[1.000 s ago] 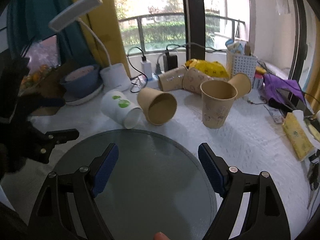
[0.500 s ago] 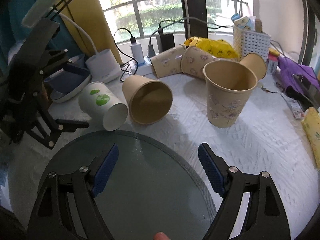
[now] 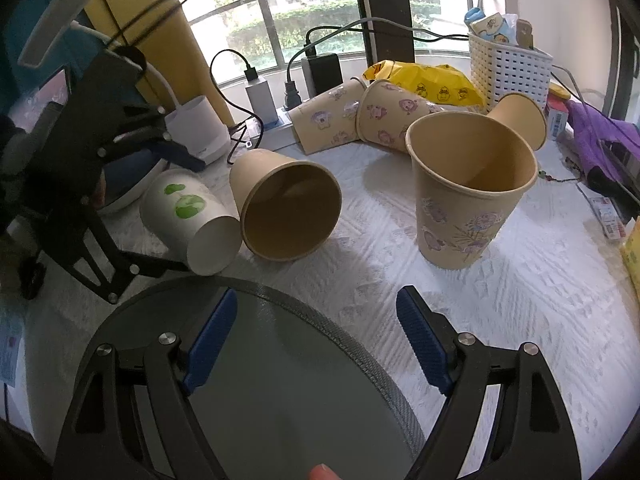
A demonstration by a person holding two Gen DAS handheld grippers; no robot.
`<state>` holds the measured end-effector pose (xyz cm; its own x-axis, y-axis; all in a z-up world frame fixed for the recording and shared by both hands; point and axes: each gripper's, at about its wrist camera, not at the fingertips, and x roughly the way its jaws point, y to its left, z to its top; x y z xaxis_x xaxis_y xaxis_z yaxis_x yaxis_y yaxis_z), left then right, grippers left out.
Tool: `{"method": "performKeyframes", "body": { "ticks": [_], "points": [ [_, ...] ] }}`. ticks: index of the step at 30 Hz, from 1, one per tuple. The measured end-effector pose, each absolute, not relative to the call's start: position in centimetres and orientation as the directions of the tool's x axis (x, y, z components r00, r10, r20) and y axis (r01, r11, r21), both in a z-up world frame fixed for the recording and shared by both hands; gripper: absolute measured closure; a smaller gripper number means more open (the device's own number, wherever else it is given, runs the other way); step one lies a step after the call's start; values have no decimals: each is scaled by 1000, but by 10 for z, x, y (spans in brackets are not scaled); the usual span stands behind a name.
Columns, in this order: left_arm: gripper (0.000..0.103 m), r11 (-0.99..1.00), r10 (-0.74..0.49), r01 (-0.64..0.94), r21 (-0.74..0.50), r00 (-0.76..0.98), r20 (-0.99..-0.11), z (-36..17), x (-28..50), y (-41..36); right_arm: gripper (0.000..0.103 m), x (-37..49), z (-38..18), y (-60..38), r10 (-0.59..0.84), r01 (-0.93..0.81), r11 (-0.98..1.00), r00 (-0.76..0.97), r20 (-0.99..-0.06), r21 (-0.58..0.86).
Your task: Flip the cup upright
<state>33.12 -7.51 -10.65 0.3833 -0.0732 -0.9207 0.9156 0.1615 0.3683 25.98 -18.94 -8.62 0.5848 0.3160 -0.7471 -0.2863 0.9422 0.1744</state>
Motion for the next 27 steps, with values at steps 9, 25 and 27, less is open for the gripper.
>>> {"method": "performKeyframes", "body": {
  "ticks": [9,25,27],
  "points": [
    [23,182,-98,925,334,355,-930,-93,318,-78,19,252,-81,-197,320,-283,942,600,-734,180],
    [23,326,-127,881,343,400,-908,-43,219,-99,19,189,-46,-227,347,-295,936,661,-665,194],
    [23,347,-127,874,341,404,-906,-43,203,-106,19,181,-45,-232,344,-294,936,664,-664,191]
  ]
}}
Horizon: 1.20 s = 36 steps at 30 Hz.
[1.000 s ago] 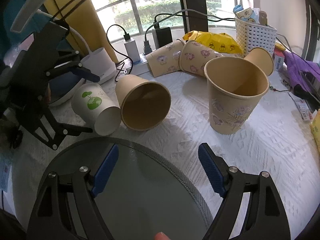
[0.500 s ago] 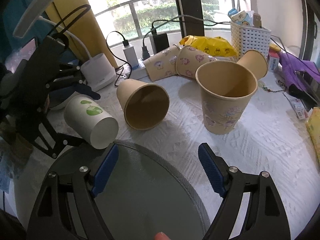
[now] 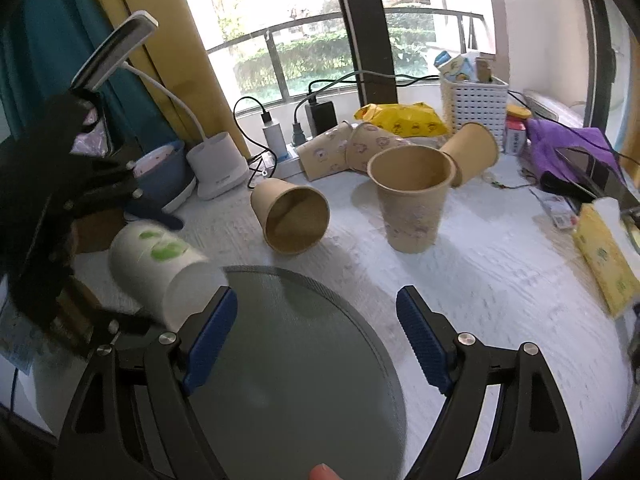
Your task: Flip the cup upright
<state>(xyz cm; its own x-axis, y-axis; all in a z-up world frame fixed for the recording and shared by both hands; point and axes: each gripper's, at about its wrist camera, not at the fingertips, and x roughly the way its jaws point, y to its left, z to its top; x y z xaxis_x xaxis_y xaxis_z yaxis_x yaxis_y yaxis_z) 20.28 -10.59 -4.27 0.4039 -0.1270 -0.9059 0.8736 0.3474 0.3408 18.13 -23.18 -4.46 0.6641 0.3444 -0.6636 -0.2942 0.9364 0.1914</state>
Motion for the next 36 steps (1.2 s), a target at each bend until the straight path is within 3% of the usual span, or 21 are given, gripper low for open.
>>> {"method": "performKeyframes", "body": {
  "ticks": [9,25,36],
  "points": [
    [23,470,-152,845,254,361,-920,-59,162,-119,19,149,-43,-252,338,-321,934,661,-670,155],
    [21,481,-94,836,263,347,-933,-96,132,-163,19,120,-59,-276,358,-351,922,622,-696,161],
    [17,513,-182,845,153,281,-942,-89,122,-155,19,118,-53,-272,362,-382,914,618,-698,136]
  ]
}}
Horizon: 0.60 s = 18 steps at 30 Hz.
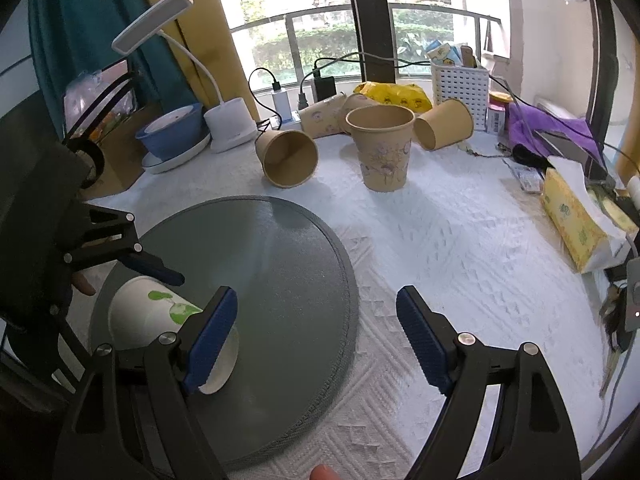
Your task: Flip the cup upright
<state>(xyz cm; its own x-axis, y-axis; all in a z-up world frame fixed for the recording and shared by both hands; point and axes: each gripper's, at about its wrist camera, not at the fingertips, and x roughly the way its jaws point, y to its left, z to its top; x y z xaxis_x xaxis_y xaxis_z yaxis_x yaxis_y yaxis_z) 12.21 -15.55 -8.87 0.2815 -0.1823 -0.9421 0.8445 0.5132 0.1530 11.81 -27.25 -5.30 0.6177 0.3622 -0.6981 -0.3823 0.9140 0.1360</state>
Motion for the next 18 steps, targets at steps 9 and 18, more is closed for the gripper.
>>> {"method": "performKeyframes", "body": {
  "ticks": [9,18],
  "points": [
    [4,594,-272,796,118,337,-901,-61,117,-134,19,119,-37,-264,391,-471,878,602,-696,86],
    [4,800,-391,600,-33,478,-787,-34,87,-58,19,115,-27,-214,459,-732,680,470,-754,-42]
  ]
}}
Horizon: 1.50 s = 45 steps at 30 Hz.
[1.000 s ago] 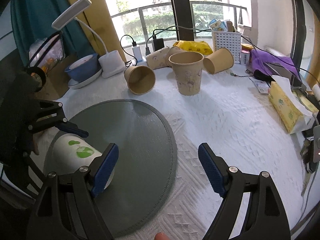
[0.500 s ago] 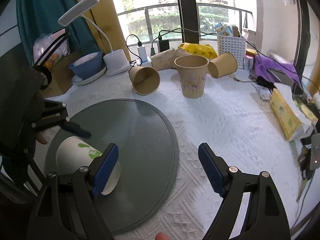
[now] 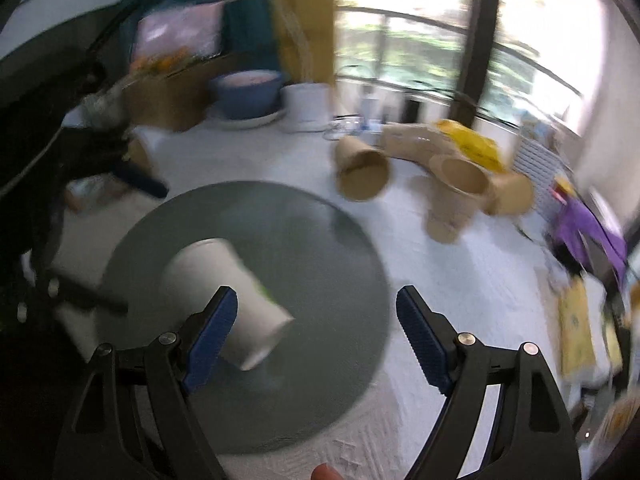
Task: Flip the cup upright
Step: 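Rotate the right tool to turn the white cup opening upward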
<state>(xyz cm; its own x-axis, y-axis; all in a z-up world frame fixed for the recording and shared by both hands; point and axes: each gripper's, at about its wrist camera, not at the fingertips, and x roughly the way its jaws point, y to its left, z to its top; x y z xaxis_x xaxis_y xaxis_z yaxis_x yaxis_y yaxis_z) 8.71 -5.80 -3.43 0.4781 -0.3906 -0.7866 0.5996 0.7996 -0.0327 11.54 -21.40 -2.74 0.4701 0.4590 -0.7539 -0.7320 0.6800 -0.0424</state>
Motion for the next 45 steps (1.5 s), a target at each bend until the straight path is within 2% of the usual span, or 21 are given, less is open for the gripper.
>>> {"method": "performKeyframes", "body": {
  "ticks": [3,7,11,17,25,38,41,45],
  "points": [
    [4,862,-398,500,-82,567,-721,-33,74,-30,19,117,-26,-192,479,-827,561,361,-800,-37],
    [4,913,-373,383,-137,650,-662,-38,69,-7,19,120,-36,-162,408,-901,428,255,-877,-63],
    [4,900,-424,378,-215,648,-633,-50,71,3,19,127,-47,-135,315,-938,341,182,-931,-68],
    [4,869,-478,432,-243,600,-641,-68,74,1,19,139,-63,-108,173,-961,266,117,-978,-68],
    [4,827,-549,464,-318,541,-637,-81,91,7,19,151,-82,-86,64,-970,232,91,-994,-74],
    [4,813,-569,464,-352,504,-650,-92,100,9,19,176,-106,-65,-25,-973,224,53,-998,-57],
    [4,808,-576,470,-356,500,-646,-91,99,8,21,180,-111,-62,-34,-974,219,50,-998,-56],
    [4,808,-574,471,-354,498,-649,-91,100,6,28,177,-116,-57,-57,-975,214,53,-997,-64]
  ]
}}
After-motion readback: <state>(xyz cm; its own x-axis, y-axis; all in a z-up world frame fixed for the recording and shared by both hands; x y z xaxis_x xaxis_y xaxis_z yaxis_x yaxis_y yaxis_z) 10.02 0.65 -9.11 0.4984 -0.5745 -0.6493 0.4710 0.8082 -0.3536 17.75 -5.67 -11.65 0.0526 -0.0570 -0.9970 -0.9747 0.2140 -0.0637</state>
